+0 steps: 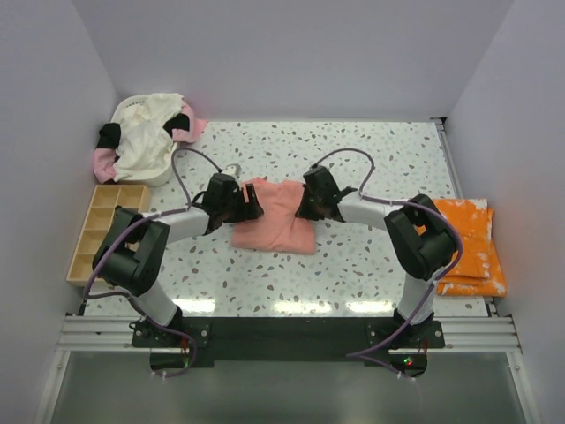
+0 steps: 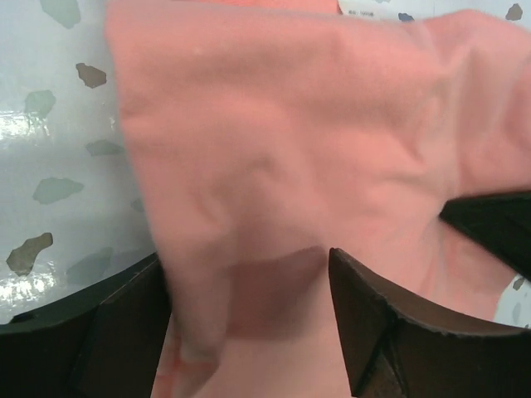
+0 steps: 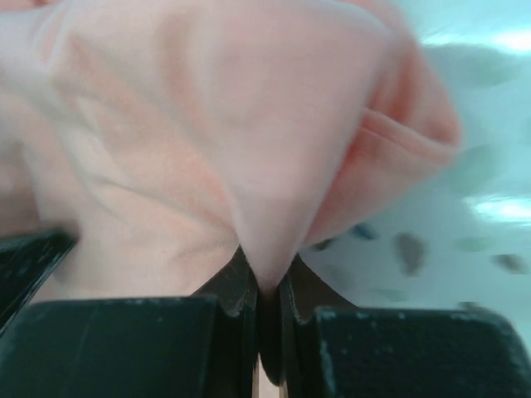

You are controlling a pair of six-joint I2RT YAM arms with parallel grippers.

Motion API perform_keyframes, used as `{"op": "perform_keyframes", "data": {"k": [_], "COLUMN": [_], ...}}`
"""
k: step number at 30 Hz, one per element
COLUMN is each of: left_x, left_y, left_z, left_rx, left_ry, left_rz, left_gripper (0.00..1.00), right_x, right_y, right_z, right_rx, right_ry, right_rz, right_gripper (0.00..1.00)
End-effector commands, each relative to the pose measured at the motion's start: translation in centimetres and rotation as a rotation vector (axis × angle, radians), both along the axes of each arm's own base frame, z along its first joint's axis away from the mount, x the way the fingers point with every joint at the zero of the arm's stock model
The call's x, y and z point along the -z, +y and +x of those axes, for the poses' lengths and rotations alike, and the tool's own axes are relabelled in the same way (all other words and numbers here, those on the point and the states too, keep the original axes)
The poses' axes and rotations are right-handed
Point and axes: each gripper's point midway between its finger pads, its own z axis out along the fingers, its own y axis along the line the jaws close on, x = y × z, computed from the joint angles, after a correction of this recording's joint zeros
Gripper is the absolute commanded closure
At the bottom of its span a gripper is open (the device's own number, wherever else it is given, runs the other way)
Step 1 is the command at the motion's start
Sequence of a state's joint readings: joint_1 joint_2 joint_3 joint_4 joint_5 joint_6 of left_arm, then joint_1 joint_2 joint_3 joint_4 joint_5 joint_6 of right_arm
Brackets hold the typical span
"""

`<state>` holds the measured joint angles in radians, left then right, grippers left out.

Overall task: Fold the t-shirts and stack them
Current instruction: Put the neatly folded tshirt into the corner of the board with the right arm

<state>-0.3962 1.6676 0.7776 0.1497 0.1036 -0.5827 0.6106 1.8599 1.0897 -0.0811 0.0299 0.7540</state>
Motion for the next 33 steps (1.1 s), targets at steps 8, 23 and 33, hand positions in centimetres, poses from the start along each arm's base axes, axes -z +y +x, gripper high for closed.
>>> {"op": "perform_keyframes", "data": {"k": [8, 23, 33], "left_x": [-6.1, -7.2, -6.2], "left_y": [0.8, -0.4, -1.2], "left_z": [1.2, 1.3, 1.5], "left_rx": [0.009, 0.091, 0.12], "left_ry": [-0.071, -0.091, -0.067], "left_rz": [0.08, 0.053, 0.035], "left_gripper": [0.15, 0.14, 0.14], "right_x": [-5.6, -5.4, -5.7], "right_y": [-19.9, -37.0, -46.3], "right_z": [13.3, 23.3, 21.7], "right_rx": [0.428, 0.768, 1.029], "right_ry": [-0.137, -0.137, -0.155], "right_rz": [-0.491, -0.801, -0.746], "right_gripper": [1.0, 1.0, 1.0]}}
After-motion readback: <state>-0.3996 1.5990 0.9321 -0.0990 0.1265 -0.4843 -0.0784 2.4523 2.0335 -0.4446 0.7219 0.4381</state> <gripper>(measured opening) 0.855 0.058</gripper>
